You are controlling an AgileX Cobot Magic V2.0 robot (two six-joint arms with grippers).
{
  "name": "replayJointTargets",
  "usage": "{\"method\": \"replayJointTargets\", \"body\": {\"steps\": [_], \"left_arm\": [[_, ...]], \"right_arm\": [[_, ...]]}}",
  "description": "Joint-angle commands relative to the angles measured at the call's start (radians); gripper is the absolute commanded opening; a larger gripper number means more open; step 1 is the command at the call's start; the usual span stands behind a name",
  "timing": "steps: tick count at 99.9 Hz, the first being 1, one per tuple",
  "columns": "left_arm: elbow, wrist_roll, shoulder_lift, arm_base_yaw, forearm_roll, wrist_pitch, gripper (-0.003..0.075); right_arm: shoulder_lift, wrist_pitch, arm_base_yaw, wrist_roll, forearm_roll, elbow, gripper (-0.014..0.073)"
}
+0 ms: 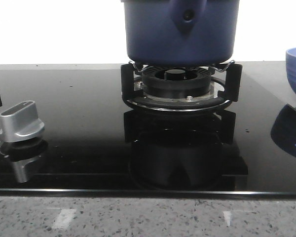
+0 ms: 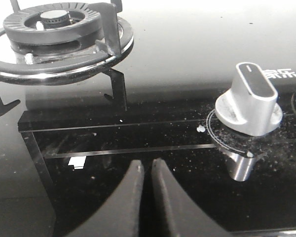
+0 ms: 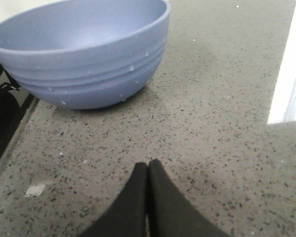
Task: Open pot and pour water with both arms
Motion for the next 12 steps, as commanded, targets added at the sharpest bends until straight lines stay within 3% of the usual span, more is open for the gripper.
{"method": "replayJointTargets", "body": {"steps": [1, 12], "left_arm": [[0.03, -0.009, 0.013, 0.0, 0.0, -0.076, -0.002], [0.03, -0.009, 0.013, 0.0, 0.0, -0.076, -0.002]], "right_arm": [[-0.02, -0.021, -0.001, -0.007, -0.001, 0.026, -0.0069], [-0.02, -0.021, -0.001, -0.007, -0.001, 0.026, -0.0069]]}}
